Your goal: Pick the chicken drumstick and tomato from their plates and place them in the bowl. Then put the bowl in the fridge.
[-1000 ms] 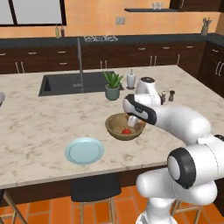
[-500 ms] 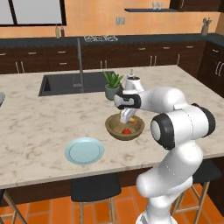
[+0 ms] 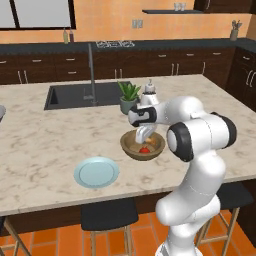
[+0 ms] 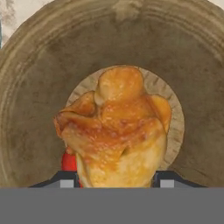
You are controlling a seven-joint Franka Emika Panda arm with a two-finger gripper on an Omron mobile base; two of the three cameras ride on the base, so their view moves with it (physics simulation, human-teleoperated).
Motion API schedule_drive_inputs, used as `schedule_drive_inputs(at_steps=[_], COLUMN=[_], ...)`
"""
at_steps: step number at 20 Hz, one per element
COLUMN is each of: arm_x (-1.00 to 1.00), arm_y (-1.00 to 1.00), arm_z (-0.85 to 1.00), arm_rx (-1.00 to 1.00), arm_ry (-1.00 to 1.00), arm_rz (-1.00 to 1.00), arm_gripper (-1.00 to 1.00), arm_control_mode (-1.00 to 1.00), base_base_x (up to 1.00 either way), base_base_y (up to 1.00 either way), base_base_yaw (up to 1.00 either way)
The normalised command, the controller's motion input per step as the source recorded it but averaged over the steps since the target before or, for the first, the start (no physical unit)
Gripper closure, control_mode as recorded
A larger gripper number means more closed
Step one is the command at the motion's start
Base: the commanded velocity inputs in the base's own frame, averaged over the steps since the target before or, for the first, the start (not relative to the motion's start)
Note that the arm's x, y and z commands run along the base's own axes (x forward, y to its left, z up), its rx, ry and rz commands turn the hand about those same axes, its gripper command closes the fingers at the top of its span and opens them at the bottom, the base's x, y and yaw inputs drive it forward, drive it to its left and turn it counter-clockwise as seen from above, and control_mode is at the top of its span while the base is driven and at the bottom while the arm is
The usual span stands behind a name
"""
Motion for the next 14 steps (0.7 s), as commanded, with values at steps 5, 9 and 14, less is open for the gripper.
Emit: schedule_drive_inputs(at_steps=[5, 9, 14], arm_x=[0.05, 0.07, 0.00], arm_y=[0.04, 0.03, 0.00], arm_z=[-0.03, 0.00, 0.02], arm_rx=[0.00, 0.00, 0.00], arm_ry=[0.00, 0.00, 0.00], arm_rz=[-0.01, 0.00, -0.02], arm_gripper=[-1.00, -1.00, -1.00], arm_control_mode=[-1.00, -1.00, -1.00], base_base_x=[0.00, 0.00, 0.00], base_base_y=[0.00, 0.00, 0.00], base_base_yaw=[0.00, 0.00, 0.00])
